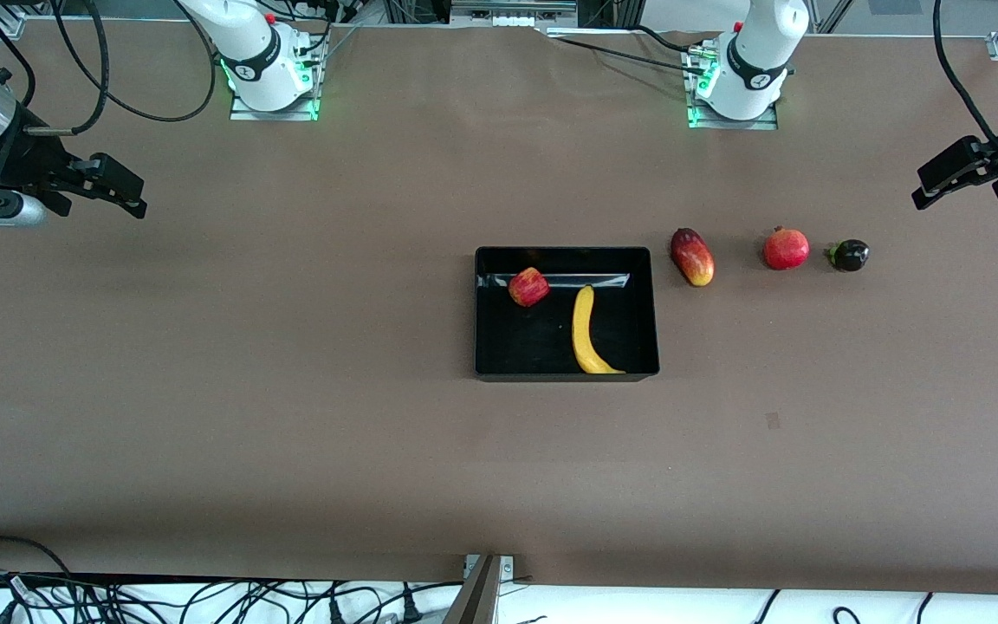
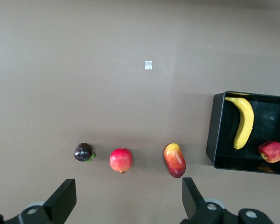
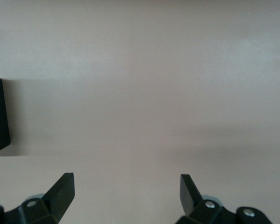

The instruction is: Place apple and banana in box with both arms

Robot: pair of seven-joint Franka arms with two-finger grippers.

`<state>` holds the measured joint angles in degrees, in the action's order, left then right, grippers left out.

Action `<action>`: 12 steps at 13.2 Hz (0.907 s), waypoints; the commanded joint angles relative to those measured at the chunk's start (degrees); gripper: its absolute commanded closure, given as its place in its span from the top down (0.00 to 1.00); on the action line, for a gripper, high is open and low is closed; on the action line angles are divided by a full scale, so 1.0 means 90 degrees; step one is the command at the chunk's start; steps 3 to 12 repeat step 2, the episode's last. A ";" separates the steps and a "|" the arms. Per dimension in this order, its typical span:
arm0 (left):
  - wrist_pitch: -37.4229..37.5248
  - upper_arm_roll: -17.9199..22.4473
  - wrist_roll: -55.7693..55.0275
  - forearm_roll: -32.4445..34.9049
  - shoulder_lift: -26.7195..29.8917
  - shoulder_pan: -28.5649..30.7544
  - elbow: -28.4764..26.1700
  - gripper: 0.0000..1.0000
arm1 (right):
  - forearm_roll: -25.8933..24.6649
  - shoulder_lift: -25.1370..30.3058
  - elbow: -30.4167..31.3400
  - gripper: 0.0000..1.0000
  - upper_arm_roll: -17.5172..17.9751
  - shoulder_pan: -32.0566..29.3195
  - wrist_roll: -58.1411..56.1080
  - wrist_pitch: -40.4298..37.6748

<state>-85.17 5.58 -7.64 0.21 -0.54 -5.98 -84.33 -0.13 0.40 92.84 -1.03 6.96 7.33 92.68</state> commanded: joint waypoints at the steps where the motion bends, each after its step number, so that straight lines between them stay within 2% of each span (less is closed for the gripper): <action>1: 0.0040 0.0035 0.0282 0.0104 0.0031 0.0078 -0.0083 1.00 | 0.0121 -0.0035 -0.0101 1.00 0.0007 -0.0051 -0.0151 -0.0025; 12: 0.0040 0.0025 0.0283 0.0133 0.0011 0.0078 -0.0083 1.00 | 0.0121 -0.0035 -0.0101 1.00 0.0007 -0.0051 -0.0151 -0.0025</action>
